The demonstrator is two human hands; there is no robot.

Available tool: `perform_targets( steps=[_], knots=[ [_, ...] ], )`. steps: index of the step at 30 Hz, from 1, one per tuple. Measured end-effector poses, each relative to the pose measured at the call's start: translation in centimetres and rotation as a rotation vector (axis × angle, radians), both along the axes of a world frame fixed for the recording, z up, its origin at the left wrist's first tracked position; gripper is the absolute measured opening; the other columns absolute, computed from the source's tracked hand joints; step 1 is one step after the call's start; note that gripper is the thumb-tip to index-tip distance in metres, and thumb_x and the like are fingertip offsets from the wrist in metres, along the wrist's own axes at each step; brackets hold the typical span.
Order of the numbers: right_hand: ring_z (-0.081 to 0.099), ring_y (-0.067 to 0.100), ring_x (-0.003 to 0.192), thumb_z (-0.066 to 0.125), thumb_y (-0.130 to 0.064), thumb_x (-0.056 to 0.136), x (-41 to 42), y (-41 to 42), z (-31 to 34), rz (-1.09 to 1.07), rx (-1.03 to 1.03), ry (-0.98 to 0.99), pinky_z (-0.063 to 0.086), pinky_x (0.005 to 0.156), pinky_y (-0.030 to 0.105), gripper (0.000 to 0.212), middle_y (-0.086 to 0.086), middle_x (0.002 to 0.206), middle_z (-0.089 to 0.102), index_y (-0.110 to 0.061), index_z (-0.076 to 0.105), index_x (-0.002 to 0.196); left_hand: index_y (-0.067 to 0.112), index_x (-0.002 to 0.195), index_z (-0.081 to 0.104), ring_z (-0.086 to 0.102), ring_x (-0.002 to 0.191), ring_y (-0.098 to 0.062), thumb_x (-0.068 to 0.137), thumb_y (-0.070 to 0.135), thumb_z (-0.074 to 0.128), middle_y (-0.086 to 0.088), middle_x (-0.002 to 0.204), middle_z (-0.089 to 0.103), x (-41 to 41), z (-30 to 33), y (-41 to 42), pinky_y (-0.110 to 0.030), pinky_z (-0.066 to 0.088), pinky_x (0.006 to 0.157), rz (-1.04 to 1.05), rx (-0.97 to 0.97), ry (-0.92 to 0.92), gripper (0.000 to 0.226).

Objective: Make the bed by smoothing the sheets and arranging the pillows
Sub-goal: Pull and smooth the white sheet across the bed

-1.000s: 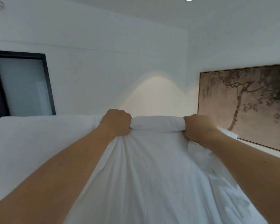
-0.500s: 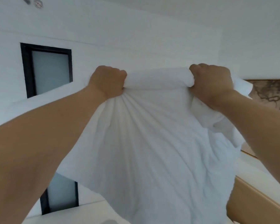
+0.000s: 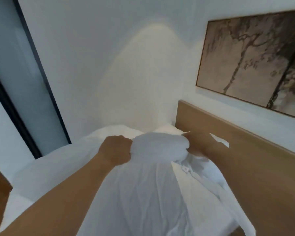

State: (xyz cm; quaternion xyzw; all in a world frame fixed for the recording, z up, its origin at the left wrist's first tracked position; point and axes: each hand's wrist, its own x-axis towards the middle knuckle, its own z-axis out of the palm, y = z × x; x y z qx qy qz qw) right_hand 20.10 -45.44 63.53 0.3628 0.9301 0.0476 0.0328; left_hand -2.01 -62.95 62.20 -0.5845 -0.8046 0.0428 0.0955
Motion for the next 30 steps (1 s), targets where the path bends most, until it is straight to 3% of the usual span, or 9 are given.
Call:
perform_targets(
  steps=[6,12,14,17,20,24,26,28,30],
  knots=[
    [0.065,0.024,0.098,0.056,-0.018,0.080,2.6,-7.4,-16.4,0.014,-0.325,-0.352,0.044,0.072,0.028,0.027,0.002,0.108,0.068,-0.023,0.065,0.105,0.015,0.124,0.055,0.055,0.117,-0.027,0.091,0.028,0.043,-0.010,0.127,0.057,4.1,-16.8,-8.7,-0.034,0.043,0.099,0.108,-0.467,-0.377,0.037],
    [0.064,0.025,0.080,0.064,-0.009,0.067,1.4,-8.9,-23.8,-0.014,-0.604,-0.626,0.055,0.078,0.035,0.012,0.000,0.077,0.060,-0.018,0.061,0.074,0.014,0.129,0.051,0.054,0.120,-0.024,0.091,0.035,0.045,-0.008,0.133,0.055,5.5,-24.2,-11.7,-0.032,0.044,0.098,0.223,-0.730,-0.587,0.043],
    [0.061,0.026,0.078,0.065,-0.007,0.068,0.5,-7.2,-24.6,-0.007,-0.652,-0.677,0.053,0.076,0.034,0.020,-0.001,0.070,0.052,-0.020,0.049,0.064,0.016,0.128,0.052,0.055,0.120,-0.024,0.089,0.035,0.045,-0.006,0.133,0.055,4.8,-25.1,-10.3,-0.033,0.044,0.097,0.243,-0.751,-0.593,0.044],
    [0.061,0.026,0.083,0.064,-0.005,0.071,-1.3,-3.2,-25.1,-0.019,-0.641,-0.665,0.049,0.074,0.033,0.014,0.001,0.077,0.055,-0.014,0.061,0.082,0.022,0.126,0.056,0.057,0.119,-0.023,0.087,0.035,0.047,-0.003,0.131,0.058,2.5,-25.7,-6.3,-0.033,0.046,0.097,0.273,-0.705,-0.550,0.042],
    [0.060,0.028,0.112,0.062,-0.006,0.077,-4.5,2.3,-25.6,-0.019,-0.591,-0.569,0.049,0.086,0.035,0.054,0.005,0.122,0.061,-0.016,0.056,0.129,0.025,0.123,0.058,0.058,0.116,-0.022,0.089,0.033,0.045,-0.002,0.128,0.060,-1.3,-25.8,0.1,-0.032,0.046,0.095,0.264,-0.627,-0.425,0.037],
    [0.059,0.022,0.110,0.053,-0.015,0.084,-10.5,10.7,-29.3,0.015,-0.364,-0.387,0.037,0.098,0.039,0.035,0.001,0.117,0.063,-0.021,0.061,0.117,0.025,0.112,0.062,0.060,0.107,-0.021,0.095,0.051,0.039,0.000,0.115,0.065,-7.0,-28.4,10.3,-0.036,0.036,0.097,0.286,-0.553,-0.209,0.038],
    [0.055,0.023,0.110,0.052,-0.017,0.084,-13.9,14.2,-33.4,0.009,-0.212,-0.352,0.022,0.109,0.050,0.030,-0.001,0.112,0.063,-0.023,0.059,0.113,0.026,0.106,0.064,0.058,0.105,-0.020,0.094,0.043,0.042,0.003,0.107,0.066,-10.3,-32.6,14.9,-0.040,0.028,0.102,0.318,-0.545,-0.114,0.030],
    [0.051,0.026,0.112,0.052,-0.014,0.083,-17.3,17.2,-39.8,-0.005,-0.083,-0.265,0.007,0.113,0.060,0.036,0.000,0.110,0.058,-0.023,0.052,0.117,0.027,0.106,0.063,0.051,0.110,-0.021,0.088,0.030,0.046,0.006,0.105,0.064,-13.8,-38.9,19.2,-0.045,0.022,0.106,0.359,-0.520,-0.040,0.025],
    [0.043,0.030,0.122,0.050,-0.016,0.084,-19.7,19.8,-48.6,-0.058,-0.028,-0.160,0.002,0.113,0.065,0.053,0.005,0.123,0.050,-0.022,0.038,0.136,0.026,0.113,0.058,0.044,0.119,-0.024,0.088,0.022,0.044,0.004,0.113,0.059,-16.8,-47.5,23.0,-0.053,0.011,0.114,0.401,-0.412,-0.019,0.029]
  ],
)
